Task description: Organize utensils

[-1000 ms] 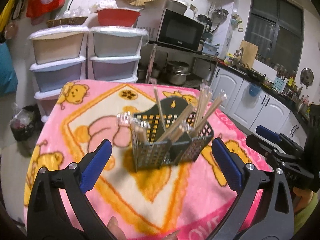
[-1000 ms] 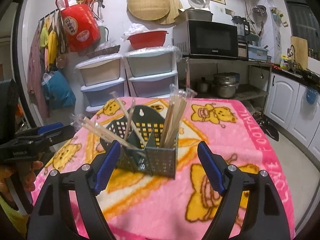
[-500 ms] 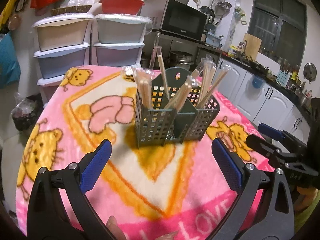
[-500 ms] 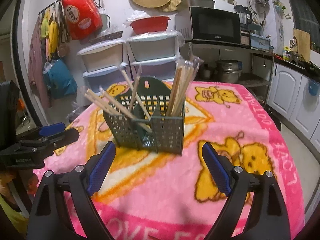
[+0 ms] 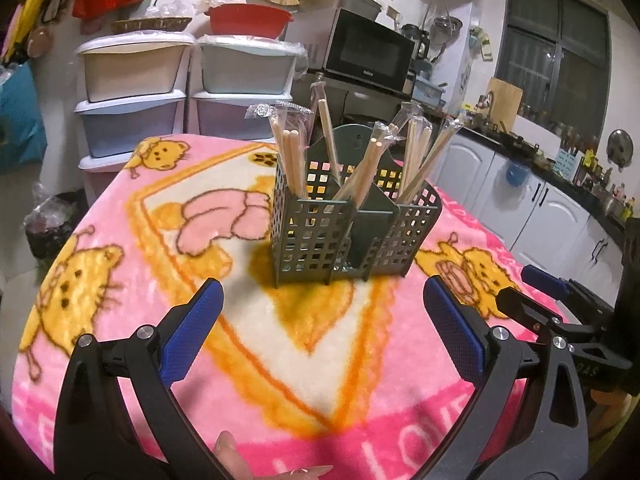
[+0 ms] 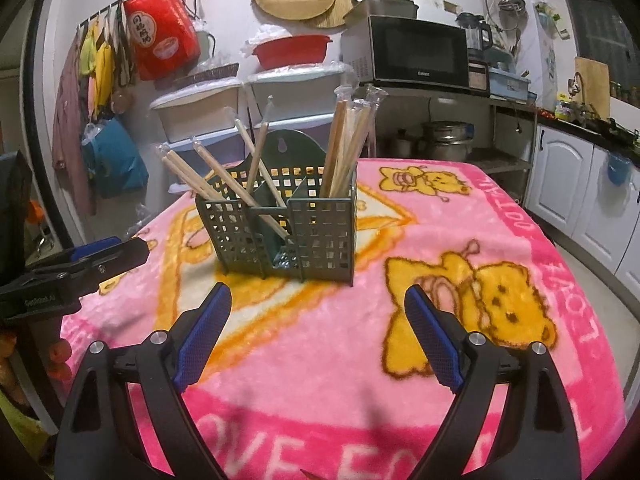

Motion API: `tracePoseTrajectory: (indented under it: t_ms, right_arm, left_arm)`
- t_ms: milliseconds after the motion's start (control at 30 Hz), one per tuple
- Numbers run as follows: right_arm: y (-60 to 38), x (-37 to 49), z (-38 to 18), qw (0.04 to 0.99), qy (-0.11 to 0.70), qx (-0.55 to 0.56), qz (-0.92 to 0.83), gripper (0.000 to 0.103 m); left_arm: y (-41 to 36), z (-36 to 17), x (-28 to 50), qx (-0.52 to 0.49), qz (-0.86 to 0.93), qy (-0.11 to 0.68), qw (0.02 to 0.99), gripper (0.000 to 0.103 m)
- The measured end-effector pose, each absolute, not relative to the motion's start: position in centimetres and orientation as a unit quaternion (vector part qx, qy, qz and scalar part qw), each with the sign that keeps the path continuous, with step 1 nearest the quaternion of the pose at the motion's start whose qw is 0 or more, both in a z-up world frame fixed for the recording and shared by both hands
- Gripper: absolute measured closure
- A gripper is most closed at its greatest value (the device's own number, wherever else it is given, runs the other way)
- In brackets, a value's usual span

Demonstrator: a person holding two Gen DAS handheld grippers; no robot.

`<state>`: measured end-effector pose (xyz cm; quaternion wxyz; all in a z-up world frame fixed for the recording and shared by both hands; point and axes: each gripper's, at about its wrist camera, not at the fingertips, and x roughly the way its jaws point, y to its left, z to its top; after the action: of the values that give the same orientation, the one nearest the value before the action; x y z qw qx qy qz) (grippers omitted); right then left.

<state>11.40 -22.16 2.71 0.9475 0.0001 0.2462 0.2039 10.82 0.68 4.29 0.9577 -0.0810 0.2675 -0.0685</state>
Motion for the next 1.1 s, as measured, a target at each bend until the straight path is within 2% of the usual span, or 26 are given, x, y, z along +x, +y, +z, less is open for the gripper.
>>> tracePoseTrajectory:
  t_ms: [133, 633, 1100]
  right_arm:
    - [-22.7, 10.7, 2.3, 0.955, 0.221, 0.010, 0.196, 0.008]
    - [-23.0, 8.3, 1.7, 0.982, 0.099, 0.002, 0.160, 0.007]
    - [-22.4, 8.1, 1.2, 0.984, 0.087, -0.004, 0.157, 0.007]
  left_arm:
    - [0.3, 3.8, 10.6, -0.075, -0.060, 0.259, 0.961, 0.011]
    - [-0.8, 2.4, 8.8, -0.050, -0.026, 0.177, 0.983, 0.011]
    - [-0.5, 2.1, 9.1, -0.044, -0.025, 0.178, 0.983, 0.011]
